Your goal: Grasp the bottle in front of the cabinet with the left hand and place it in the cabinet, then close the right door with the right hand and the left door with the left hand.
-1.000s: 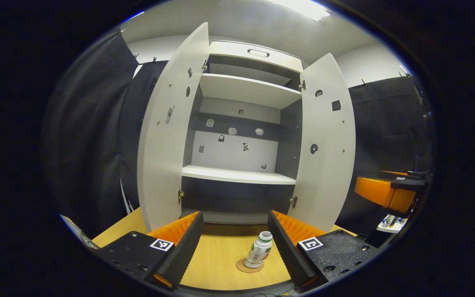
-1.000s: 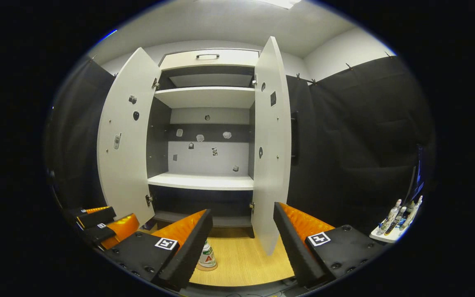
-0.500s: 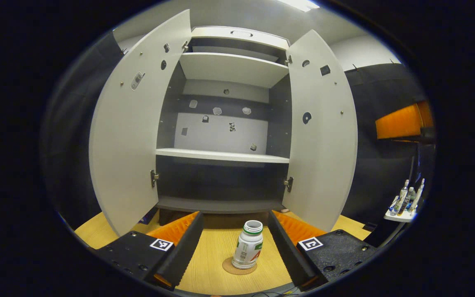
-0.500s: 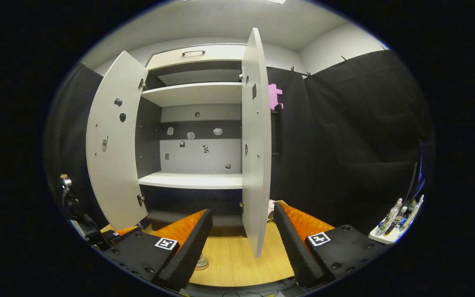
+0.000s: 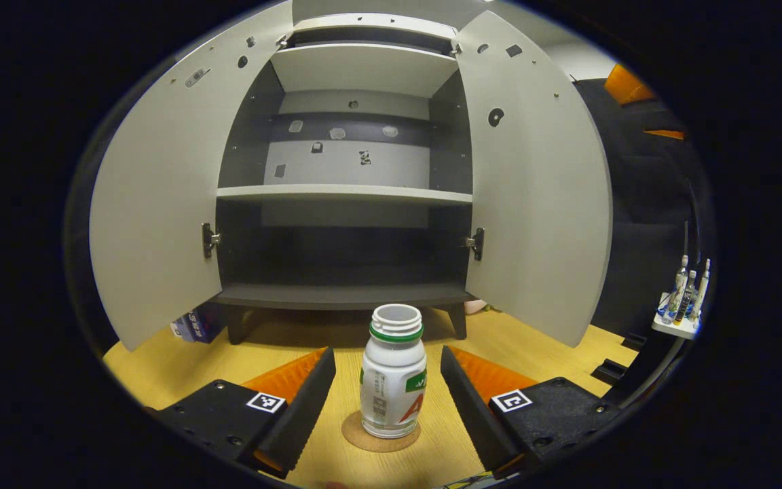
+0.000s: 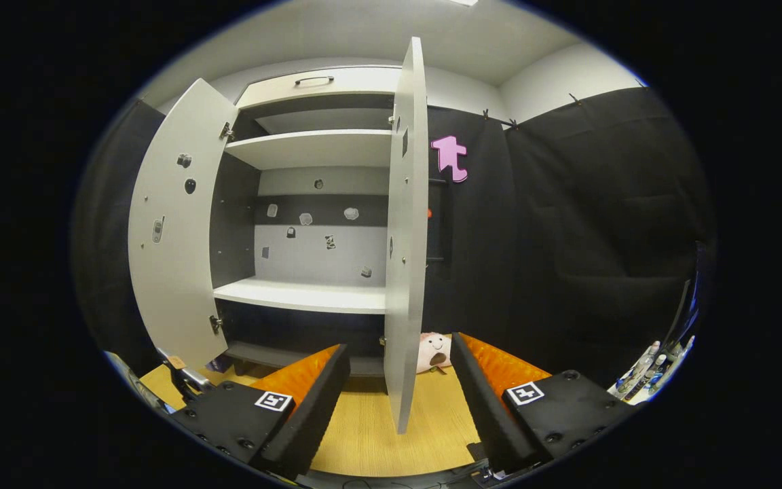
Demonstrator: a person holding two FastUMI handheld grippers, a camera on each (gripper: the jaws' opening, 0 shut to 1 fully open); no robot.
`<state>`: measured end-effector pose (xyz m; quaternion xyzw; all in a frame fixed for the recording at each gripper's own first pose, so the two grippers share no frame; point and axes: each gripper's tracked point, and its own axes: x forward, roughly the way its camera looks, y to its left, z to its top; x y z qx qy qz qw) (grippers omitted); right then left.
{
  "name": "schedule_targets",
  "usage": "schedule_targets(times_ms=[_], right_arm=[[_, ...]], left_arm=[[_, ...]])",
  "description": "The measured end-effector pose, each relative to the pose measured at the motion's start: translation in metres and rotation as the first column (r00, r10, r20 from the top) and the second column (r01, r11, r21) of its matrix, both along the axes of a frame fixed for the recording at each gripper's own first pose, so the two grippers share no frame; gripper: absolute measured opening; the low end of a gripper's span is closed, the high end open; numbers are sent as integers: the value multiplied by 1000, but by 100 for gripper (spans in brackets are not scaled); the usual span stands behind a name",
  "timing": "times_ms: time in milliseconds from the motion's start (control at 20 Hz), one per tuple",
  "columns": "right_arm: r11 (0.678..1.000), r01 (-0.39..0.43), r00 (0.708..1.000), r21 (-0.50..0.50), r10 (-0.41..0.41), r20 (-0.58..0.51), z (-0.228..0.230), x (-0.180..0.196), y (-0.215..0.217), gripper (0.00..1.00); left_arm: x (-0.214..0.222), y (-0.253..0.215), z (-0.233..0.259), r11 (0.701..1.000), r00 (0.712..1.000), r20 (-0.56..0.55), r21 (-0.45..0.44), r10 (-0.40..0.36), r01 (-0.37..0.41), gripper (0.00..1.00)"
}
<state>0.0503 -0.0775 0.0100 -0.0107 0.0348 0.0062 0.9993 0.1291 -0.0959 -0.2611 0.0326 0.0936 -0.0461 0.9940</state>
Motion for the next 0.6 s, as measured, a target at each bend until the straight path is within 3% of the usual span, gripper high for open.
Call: schedule_targets(times_ms=[400, 450, 500, 600], right_arm=[[1000, -10, 1000, -29, 10, -15, -7, 27, -10, 99], [1000, -15, 1000, -26, 15, -20, -8, 29, -10, 99], [1000, -19, 1000, -24, 19, -22, -9, 31, -10, 99], [999, -22, 999, -28, 21, -27, -9, 34, -12, 99]], left_arm=[[23, 5, -34, 999, 998, -50, 12, 43, -42, 95], [27, 2, -31, 999, 998, -49, 23, 45, -43, 90], [29, 2, -29, 998, 997, -58, 40, 43, -41, 68], [29, -3, -17, 999, 997, -64, 24, 33, -32, 69]])
